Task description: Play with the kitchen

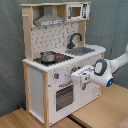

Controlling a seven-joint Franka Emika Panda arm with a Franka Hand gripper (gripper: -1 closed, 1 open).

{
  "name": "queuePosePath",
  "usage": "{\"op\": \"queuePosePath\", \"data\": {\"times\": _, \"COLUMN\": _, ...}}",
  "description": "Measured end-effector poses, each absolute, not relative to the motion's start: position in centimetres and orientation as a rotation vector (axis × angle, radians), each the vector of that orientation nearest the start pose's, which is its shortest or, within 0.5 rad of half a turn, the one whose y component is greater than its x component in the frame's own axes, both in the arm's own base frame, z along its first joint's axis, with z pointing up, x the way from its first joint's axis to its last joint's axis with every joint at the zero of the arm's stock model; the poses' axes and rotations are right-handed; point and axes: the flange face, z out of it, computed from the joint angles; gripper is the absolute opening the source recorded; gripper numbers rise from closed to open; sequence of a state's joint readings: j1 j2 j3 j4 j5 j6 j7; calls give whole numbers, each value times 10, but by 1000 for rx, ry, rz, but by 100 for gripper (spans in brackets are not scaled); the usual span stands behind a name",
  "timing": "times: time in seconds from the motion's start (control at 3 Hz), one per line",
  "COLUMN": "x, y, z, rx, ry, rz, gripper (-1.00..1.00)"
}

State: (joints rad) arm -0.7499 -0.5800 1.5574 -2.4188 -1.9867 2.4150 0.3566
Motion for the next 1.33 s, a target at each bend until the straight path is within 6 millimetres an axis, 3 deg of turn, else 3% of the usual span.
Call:
{"op": "queuePosePath", "data": {"times": 1.0, "x": 343, "y": 351, "z": 317, "rx": 853, "ry": 1435, "rz": 593, "gripper": 100}}
{"op": "queuePosePath", "data": {"times": 1.33, "x": 317, "y": 380, "z": 322, "rx": 866, "ry": 1439, "rz": 656, "gripper": 100}}
